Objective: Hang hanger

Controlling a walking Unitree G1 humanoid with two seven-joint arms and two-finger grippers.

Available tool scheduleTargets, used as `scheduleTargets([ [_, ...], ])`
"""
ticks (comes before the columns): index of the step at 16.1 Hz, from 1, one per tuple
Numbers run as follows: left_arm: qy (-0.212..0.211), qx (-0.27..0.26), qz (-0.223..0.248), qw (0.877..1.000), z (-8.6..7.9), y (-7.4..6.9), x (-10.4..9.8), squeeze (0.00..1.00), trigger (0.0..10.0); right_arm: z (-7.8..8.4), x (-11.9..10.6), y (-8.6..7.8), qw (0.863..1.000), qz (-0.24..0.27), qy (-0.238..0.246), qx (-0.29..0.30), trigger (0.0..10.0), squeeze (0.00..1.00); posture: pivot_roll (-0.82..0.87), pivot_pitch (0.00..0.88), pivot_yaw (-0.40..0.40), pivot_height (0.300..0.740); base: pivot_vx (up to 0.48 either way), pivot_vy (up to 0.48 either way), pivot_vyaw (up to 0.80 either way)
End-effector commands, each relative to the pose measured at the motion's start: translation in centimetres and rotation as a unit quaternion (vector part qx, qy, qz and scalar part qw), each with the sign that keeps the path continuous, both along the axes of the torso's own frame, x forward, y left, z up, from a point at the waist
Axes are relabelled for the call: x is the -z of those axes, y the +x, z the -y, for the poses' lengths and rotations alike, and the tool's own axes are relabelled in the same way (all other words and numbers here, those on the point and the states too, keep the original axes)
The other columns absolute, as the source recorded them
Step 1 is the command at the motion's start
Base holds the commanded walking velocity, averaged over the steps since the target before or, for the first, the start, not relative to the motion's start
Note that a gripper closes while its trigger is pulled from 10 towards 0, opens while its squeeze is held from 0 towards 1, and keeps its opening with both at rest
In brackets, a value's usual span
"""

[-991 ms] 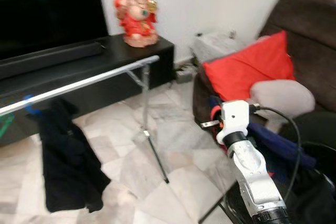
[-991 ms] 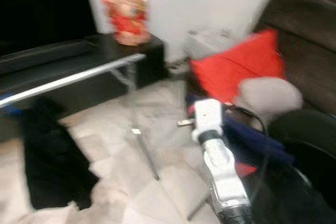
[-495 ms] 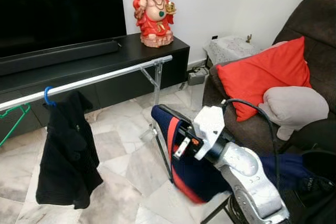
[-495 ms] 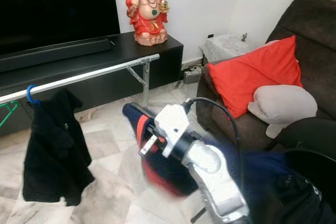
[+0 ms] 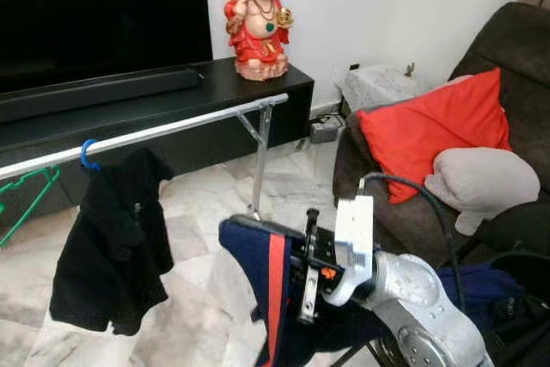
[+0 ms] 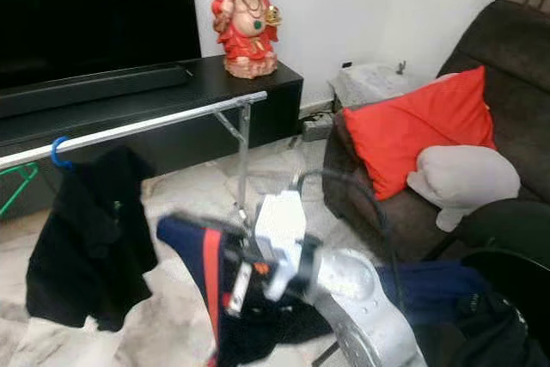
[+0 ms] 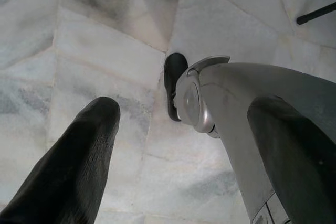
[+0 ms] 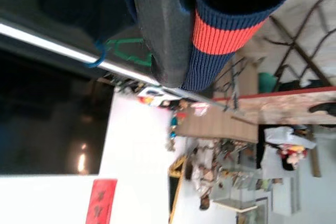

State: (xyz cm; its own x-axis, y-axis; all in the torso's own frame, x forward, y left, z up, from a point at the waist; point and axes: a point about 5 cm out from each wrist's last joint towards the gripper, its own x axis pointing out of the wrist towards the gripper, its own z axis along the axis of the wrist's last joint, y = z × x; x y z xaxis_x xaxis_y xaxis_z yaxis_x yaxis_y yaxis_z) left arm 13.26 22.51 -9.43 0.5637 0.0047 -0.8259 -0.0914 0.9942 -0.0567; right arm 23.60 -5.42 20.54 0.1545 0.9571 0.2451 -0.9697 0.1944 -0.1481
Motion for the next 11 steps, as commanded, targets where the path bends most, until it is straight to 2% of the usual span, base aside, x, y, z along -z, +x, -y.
scheduleTargets([
  [1,0.001,0.001,-0.015,1.000,0.0,-0.6,0.2,0.00,10.0,0.5,-0.2,1.1,0.999,-0.012,0.027,0.045,10.0,0.00,0.05,0.037,-0.012,0.740,0.000,0.000,0.00],
  [2,0.002,0.001,-0.016,1.000,0.0,-0.7,0.3,0.00,10.0,1.8,0.6,3.1,0.990,-0.027,0.043,0.130,10.0,0.00,0.05,0.034,-0.013,0.740,0.000,0.000,0.00],
  [3,0.002,0.001,-0.017,1.000,0.0,-0.7,0.3,0.00,10.0,3.6,2.6,5.5,0.967,-0.072,0.031,0.241,10.0,0.00,0.05,0.034,-0.013,0.740,0.000,0.000,0.00],
  [4,0.002,0.001,-0.017,1.000,-0.1,-0.8,0.3,0.00,10.0,5.4,4.9,7.1,0.936,-0.121,0.019,0.329,10.0,0.00,0.05,0.032,-0.016,0.740,0.000,0.000,0.00],
  [5,0.002,0.001,-0.017,1.000,-0.1,-0.9,0.3,0.00,10.0,6.2,6.0,7.7,0.918,-0.154,0.012,0.365,10.0,0.00,0.05,0.032,-0.016,0.740,0.000,0.000,0.00],
  [6,0.002,0.000,-0.017,1.000,-0.2,-1.0,0.3,0.00,10.0,8.6,8.6,8.6,0.859,-0.188,-0.009,0.476,10.0,0.00,0.06,0.030,-0.018,0.740,0.000,0.000,0.00],
  [7,0.002,0.000,-0.018,1.000,-0.2,-1.0,0.3,0.00,10.0,9.8,9.9,8.7,0.823,-0.216,-0.009,0.525,10.0,0.00,0.06,0.030,-0.018,0.740,0.000,0.000,0.00],
  [8,0.003,-0.001,-0.018,1.000,-0.3,-1.1,0.3,0.00,10.0,10.3,10.6,8.6,0.806,-0.231,-0.003,0.545,10.0,0.00,0.06,0.028,-0.016,0.740,0.000,0.000,0.00],
  [9,0.003,-0.001,-0.019,1.000,-0.3,-1.1,0.3,0.00,10.0,10.4,11.3,8.4,0.798,-0.242,-0.004,0.552,10.0,0.00,0.06,0.028,-0.016,0.740,0.000,0.000,0.00],
  [11,0.004,0.000,-0.020,1.000,-0.5,-1.2,0.3,0.00,10.0,10.1,11.8,8.6,0.796,-0.232,-0.011,0.558,10.0,0.00,0.06,0.028,-0.016,0.740,0.000,0.000,0.00],
])
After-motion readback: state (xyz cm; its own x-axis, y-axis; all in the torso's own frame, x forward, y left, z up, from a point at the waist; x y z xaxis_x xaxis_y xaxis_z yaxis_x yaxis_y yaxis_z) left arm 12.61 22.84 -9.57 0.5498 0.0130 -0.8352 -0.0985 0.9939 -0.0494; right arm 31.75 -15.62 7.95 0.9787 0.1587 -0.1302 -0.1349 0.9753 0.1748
